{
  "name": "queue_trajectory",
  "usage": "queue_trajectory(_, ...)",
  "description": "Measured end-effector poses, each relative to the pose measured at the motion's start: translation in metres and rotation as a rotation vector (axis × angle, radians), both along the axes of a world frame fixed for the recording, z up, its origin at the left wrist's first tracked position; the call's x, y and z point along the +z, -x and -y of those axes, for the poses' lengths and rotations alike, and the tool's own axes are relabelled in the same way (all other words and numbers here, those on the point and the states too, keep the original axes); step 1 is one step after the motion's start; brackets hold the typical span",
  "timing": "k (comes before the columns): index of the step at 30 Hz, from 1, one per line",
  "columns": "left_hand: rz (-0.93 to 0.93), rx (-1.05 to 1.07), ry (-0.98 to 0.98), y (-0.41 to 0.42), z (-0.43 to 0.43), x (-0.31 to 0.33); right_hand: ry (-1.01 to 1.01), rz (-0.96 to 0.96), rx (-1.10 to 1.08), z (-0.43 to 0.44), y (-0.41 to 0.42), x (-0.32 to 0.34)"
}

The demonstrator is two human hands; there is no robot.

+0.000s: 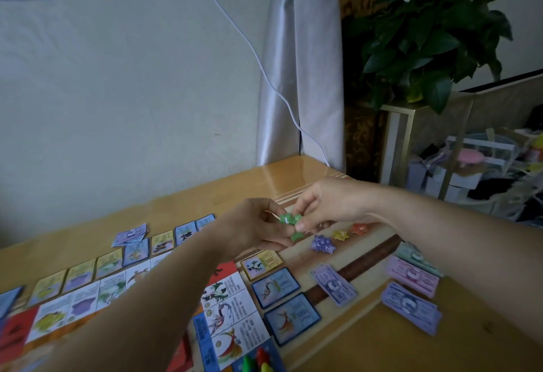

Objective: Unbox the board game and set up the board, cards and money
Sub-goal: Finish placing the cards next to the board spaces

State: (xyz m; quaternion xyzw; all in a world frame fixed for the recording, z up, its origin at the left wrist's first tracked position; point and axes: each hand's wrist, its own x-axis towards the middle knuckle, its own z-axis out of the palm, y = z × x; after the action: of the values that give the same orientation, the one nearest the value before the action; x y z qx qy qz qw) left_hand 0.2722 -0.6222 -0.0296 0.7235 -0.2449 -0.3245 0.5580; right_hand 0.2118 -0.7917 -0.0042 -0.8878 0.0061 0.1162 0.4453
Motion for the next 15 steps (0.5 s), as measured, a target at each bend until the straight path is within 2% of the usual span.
queue_trajectory(3, -0.136, 0.030, 0.095, 0.022, -0.018, 0.012, -0.122, 0.008, -0.006, -0.012, 0.020, 0.011)
queue_trajectory(10, -0.222, 0.013, 0.072, 0.086, -0.064, 0.022, -0.182, 0.036, 0.137, -0.052, 0.080, 0.021)
queue_trajectory(15, -0.294, 0.036, 0.127, 0.134, -0.103, 0.029, -0.338, 0.018, 0.195, -0.091, 0.120, 0.025)
